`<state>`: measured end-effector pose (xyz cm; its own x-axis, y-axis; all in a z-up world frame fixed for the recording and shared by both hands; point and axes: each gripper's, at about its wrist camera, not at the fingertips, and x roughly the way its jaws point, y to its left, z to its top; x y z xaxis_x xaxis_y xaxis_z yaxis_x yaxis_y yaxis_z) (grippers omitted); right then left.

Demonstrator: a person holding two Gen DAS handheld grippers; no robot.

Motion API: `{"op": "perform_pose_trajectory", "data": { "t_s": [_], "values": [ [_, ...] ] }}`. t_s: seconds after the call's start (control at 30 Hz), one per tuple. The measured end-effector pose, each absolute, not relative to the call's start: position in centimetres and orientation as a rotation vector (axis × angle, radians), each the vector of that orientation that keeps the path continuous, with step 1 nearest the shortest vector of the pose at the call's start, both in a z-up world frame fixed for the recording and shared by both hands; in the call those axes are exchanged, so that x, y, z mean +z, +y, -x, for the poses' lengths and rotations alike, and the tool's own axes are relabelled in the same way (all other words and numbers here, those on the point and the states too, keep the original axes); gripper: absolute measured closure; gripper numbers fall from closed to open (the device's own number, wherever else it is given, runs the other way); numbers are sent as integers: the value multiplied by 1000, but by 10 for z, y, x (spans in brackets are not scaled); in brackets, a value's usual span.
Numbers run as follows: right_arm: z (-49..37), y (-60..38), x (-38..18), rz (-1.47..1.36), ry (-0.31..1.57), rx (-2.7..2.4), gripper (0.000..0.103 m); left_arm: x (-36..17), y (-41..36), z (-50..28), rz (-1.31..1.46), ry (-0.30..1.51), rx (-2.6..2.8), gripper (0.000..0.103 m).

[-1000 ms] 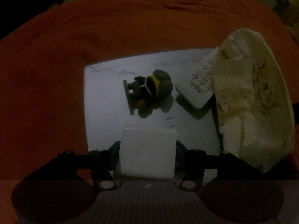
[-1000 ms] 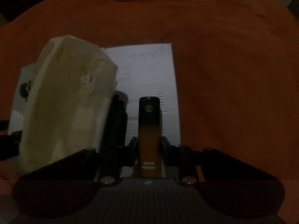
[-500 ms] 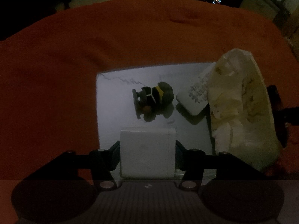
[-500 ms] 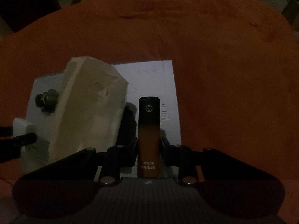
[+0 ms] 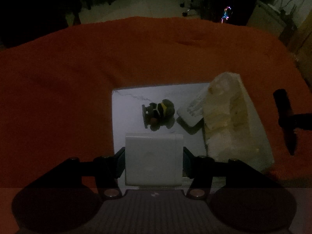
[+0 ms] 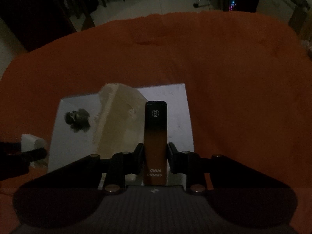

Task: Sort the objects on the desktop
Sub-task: 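Lift the white pad with the left tool while the right tool lifts the red tube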

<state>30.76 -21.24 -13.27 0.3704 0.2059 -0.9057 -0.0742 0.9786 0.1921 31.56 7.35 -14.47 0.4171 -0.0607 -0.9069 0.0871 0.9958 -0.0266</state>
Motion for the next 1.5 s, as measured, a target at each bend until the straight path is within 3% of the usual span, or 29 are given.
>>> {"op": "perform_pose_trajectory", "data": {
  "t_s": [0.7, 1.17, 1.5],
  "values": [
    [-201, -184, -19, -201, 1031, 421, 75, -49, 66, -196, 123, 883, -117, 51],
    [-146, -176, -31, -149, 1058, 507, 75, -49, 50, -146, 135, 902, -205, 51],
    [-118, -180, -55, -112, 1132, 525, 75, -88, 37, -121, 147, 1041, -257, 51]
  ]
}}
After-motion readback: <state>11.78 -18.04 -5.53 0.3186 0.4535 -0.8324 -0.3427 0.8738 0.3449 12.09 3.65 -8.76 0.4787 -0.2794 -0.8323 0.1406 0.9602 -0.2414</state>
